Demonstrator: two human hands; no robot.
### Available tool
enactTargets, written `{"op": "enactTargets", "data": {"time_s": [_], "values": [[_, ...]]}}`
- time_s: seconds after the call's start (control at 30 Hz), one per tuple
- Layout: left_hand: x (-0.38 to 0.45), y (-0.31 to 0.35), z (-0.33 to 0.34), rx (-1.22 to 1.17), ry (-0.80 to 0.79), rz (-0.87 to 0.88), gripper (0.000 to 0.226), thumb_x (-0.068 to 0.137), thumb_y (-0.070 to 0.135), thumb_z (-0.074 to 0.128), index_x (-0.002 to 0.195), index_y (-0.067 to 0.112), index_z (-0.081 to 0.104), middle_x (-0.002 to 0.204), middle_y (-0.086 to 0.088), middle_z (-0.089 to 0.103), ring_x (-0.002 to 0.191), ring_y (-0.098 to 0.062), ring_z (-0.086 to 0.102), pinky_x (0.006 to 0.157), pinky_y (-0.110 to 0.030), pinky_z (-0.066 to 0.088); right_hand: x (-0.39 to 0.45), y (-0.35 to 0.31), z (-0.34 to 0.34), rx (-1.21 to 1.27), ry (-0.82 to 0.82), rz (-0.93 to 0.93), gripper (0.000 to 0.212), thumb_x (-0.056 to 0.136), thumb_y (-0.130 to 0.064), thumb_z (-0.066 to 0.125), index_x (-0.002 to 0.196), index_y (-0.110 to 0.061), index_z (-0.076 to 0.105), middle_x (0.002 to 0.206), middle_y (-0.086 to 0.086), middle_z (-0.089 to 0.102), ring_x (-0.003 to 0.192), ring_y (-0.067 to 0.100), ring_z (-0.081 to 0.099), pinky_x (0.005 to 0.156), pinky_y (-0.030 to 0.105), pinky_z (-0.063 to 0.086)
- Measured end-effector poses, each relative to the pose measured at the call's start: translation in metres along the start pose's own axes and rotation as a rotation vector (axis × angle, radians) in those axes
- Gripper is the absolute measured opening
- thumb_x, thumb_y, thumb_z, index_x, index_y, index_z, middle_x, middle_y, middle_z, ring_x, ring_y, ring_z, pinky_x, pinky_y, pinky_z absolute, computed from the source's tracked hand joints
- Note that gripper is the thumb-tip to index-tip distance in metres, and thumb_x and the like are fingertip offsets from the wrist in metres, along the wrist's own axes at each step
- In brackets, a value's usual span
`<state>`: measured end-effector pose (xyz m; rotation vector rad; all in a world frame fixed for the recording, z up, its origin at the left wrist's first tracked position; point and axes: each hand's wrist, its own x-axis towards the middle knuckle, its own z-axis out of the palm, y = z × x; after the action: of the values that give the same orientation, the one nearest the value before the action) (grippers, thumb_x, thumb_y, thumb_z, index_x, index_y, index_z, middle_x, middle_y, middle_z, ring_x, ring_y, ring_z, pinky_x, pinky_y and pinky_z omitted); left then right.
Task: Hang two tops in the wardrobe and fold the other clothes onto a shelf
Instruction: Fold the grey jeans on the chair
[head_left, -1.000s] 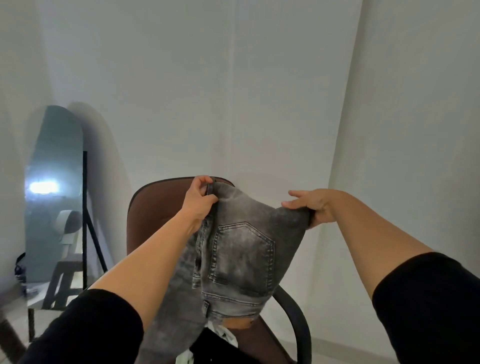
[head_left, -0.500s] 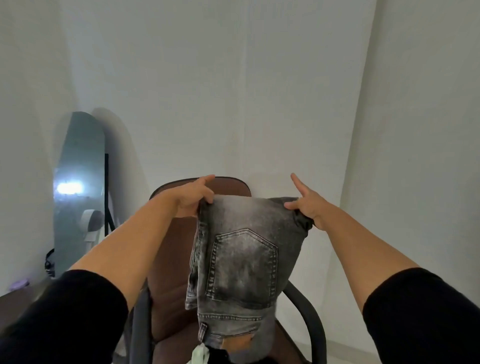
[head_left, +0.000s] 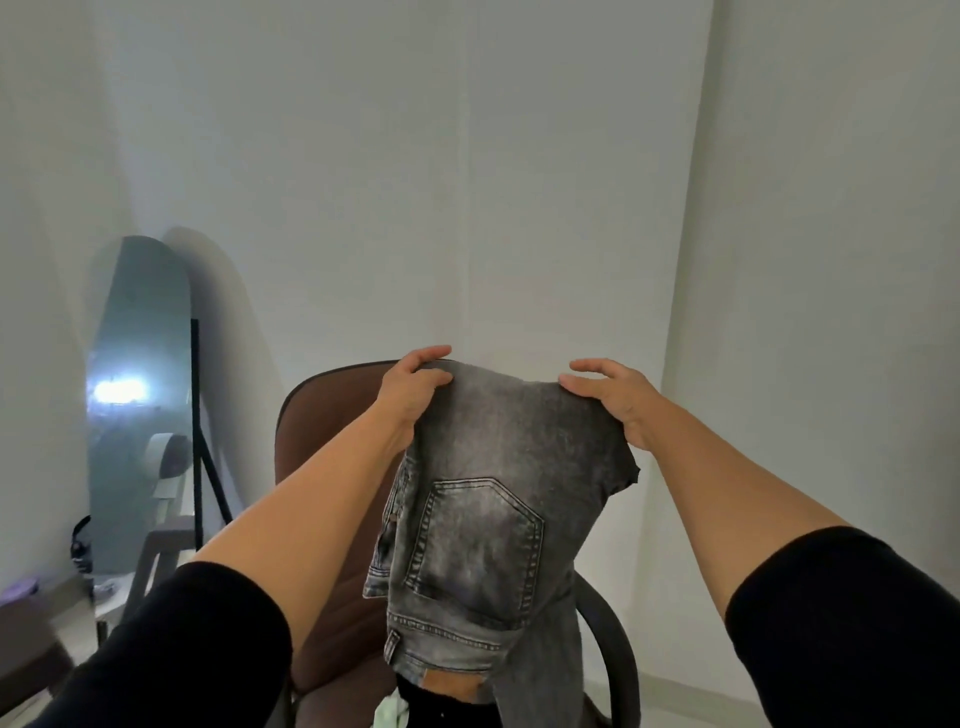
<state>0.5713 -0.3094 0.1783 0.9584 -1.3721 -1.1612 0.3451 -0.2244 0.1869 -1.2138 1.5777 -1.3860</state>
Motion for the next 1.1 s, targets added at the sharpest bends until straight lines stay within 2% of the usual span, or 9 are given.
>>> {"op": "enactTargets", "data": {"time_s": [0.1,0.2,0.37,0.57,0.67,0.73,0.93,1.03,1.1], "values": [[0.002,0.004,0.001,0.113,-0.054,-0.100,0.031,0.091,0.024,0.062,0.121,0.023,0.056,0.130,-0.008,0.055,0.113,-0.021,0.052,0.098,-0.035,0.044,0.004,0.006,-0.002,-0.037,0.056,-0.010,0.043,0.085,-0.023,0.069,0.126,-0.030,0.057,0.135,0.009,0.049,0.116,0.025,0.048,0.092,0.033,0.043],[-0.002,0.006,-0.003,0.251,-0.190,-0.285,0.058,0.092,0.011,0.059,0.143,0.023,0.034,0.146,-0.011,0.037,0.120,-0.025,0.045,0.096,-0.037,0.042,0.009,0.017,-0.005,-0.047,0.024,0.005,0.074,0.090,-0.017,0.063,0.148,-0.039,0.022,0.153,0.008,0.028,0.134,0.028,0.035,0.106,0.037,0.034],[-0.014,-0.012,-0.004,0.303,-0.255,-0.483,0.075,0.091,-0.003,0.052,0.148,0.034,0.019,0.152,-0.012,0.024,0.125,-0.031,0.041,0.094,-0.043,0.044,0.018,0.038,-0.009,-0.142,-0.127,0.219,0.102,0.087,-0.030,0.066,0.148,-0.035,-0.016,0.157,0.013,0.015,0.138,0.033,0.030,0.112,0.046,0.030],[-0.014,-0.056,0.028,0.200,-0.006,-0.253,0.064,0.087,-0.009,0.046,0.136,0.034,0.046,0.140,-0.007,0.043,0.116,-0.025,0.046,0.094,-0.037,0.046,0.023,0.053,-0.012,-0.379,-0.259,0.492,0.076,0.086,-0.060,0.052,0.137,-0.005,0.043,0.137,0.015,0.050,0.120,0.029,0.053,0.106,0.043,0.040],[-0.018,-0.047,0.041,0.059,0.019,-0.183,0.067,0.084,-0.017,0.040,0.130,0.030,0.053,0.126,-0.005,0.052,0.097,-0.017,0.053,0.069,-0.026,0.048,0.030,0.064,-0.013,-0.383,-0.269,0.394,0.075,0.088,-0.038,0.063,0.149,-0.017,0.026,0.151,0.014,0.034,0.130,0.032,0.043,0.107,0.042,0.038],[-0.019,-0.040,0.044,0.034,-0.028,-0.184,0.064,0.084,-0.012,0.039,0.130,0.029,0.054,0.127,-0.007,0.051,0.102,-0.020,0.051,0.074,-0.027,0.048,0.032,0.064,-0.013,-0.296,-0.253,0.261,0.084,0.087,-0.018,0.065,0.150,-0.034,0.012,0.155,0.012,0.023,0.136,0.032,0.034,0.104,0.038,0.037],[-0.023,-0.028,0.014,0.141,-0.255,-0.552,0.050,0.092,0.039,0.055,0.139,0.025,0.043,0.136,-0.004,0.047,0.119,-0.026,0.050,0.098,-0.044,0.042,0.033,0.065,-0.012,0.058,-0.235,-0.012,0.073,0.089,0.002,0.056,0.140,-0.045,0.036,0.155,-0.003,0.026,0.134,0.022,0.034,0.092,0.026,0.035],[-0.027,-0.034,0.008,0.253,-0.325,-0.523,0.058,0.096,0.018,0.052,0.146,0.037,0.028,0.147,-0.002,0.031,0.120,-0.025,0.042,0.097,-0.042,0.041,0.037,0.063,-0.007,0.098,-0.271,-0.070,0.062,0.088,0.002,0.058,0.134,-0.038,0.050,0.145,0.002,0.042,0.123,0.019,0.045,0.096,0.024,0.039],[-0.027,-0.039,0.009,0.252,-0.263,-0.411,0.055,0.095,0.007,0.051,0.139,0.038,0.041,0.144,-0.002,0.036,0.119,-0.023,0.042,0.099,-0.039,0.038,0.041,0.062,-0.005,0.130,-0.280,-0.097,0.057,0.086,0.004,0.058,0.130,-0.032,0.056,0.136,0.003,0.051,0.116,0.017,0.051,0.092,0.023,0.044]]}}
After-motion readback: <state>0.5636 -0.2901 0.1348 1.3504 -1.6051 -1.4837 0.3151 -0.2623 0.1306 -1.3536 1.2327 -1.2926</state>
